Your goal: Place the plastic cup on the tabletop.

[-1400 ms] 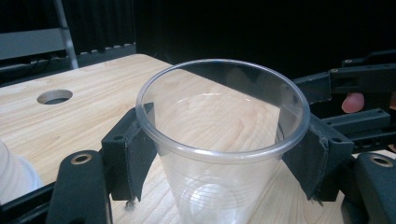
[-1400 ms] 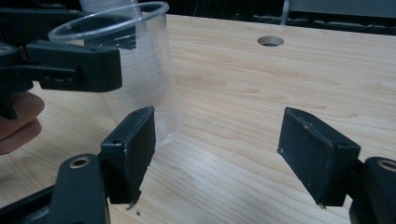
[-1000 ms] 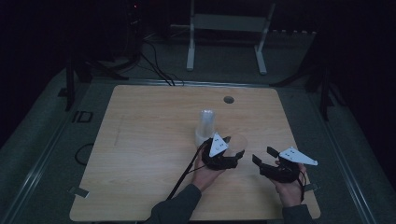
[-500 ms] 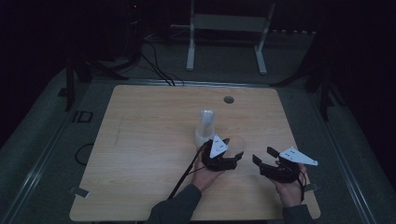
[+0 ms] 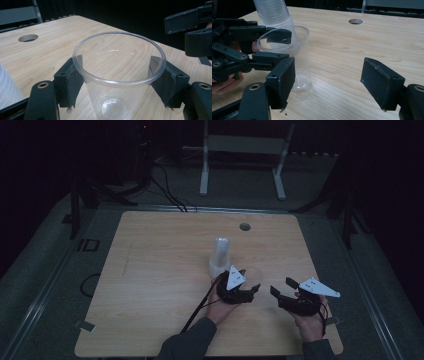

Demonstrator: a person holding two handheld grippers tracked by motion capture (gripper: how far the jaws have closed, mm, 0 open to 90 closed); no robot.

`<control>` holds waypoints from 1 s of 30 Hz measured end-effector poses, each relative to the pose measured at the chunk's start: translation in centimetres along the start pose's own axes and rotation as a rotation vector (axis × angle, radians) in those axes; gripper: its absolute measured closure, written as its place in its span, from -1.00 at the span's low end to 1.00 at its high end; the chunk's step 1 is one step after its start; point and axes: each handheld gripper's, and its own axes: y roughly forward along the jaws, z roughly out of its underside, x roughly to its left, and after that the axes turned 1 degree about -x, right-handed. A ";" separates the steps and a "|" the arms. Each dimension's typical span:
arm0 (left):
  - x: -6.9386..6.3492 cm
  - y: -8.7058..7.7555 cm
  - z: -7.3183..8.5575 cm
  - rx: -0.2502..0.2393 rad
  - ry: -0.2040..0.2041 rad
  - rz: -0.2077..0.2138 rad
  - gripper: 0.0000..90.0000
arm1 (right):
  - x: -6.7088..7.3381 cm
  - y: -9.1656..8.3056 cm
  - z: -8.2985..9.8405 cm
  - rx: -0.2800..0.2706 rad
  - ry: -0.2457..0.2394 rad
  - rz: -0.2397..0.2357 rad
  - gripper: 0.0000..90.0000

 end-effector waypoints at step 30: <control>-0.2 0.7 0.7 0.038 -0.002 0.012 -0.41 | 0.0 0.0 0.0 0.002 0.003 0.000 -0.39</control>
